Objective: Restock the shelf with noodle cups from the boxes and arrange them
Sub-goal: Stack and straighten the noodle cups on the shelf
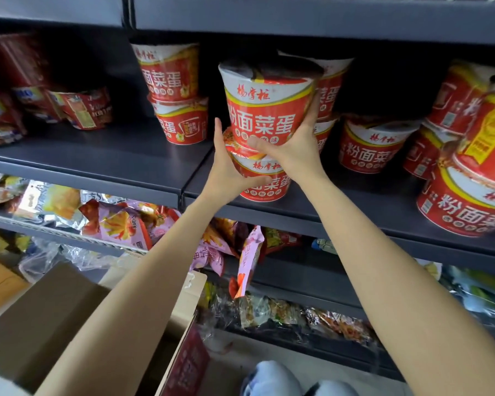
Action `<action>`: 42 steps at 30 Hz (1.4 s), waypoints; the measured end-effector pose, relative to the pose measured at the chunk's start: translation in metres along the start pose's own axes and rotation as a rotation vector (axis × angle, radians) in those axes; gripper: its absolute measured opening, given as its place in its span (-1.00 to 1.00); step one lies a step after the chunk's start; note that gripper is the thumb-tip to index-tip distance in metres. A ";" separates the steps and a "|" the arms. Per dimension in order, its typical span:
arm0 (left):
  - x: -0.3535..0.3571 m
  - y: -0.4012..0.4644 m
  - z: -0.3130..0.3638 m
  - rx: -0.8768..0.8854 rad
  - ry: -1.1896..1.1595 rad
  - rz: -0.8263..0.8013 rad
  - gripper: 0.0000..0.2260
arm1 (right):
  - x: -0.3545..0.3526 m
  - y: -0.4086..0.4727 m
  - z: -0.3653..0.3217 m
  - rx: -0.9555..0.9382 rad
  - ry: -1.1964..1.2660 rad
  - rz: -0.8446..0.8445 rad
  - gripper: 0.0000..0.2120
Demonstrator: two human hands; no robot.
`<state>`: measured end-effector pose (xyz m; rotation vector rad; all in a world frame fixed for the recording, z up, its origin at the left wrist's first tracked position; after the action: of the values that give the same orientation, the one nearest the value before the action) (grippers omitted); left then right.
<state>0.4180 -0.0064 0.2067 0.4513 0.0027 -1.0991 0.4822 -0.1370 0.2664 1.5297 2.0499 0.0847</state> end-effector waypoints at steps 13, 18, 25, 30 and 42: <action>-0.013 -0.020 0.005 0.021 0.114 0.272 0.21 | -0.003 -0.009 -0.001 -0.048 0.056 0.065 0.13; -0.019 -0.015 0.004 -0.062 0.183 0.086 0.23 | -0.014 -0.016 0.012 0.021 0.031 0.028 0.11; -0.004 -0.019 0.012 -0.058 0.194 0.165 0.08 | -0.010 -0.017 0.010 0.037 0.077 0.077 0.06; 0.005 -0.019 0.014 -0.041 0.083 0.177 -0.01 | -0.014 -0.013 0.017 0.038 0.111 0.045 0.03; 0.048 -0.028 0.035 -0.068 0.216 -0.044 0.11 | -0.076 -0.044 0.042 0.065 0.148 0.109 -0.05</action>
<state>0.4083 -0.0701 0.2177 0.5092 0.2398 -1.0852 0.4777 -0.2321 0.2453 1.7204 2.1004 0.1801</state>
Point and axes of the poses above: each hand's wrist, its own y-axis towards the middle knuckle, its own x-axis out of the palm, z = x × y, the point moved 9 cm from there along y, towards the middle knuckle, and after that the axes turned 4 degrees about -y, right-handed, at the moved point
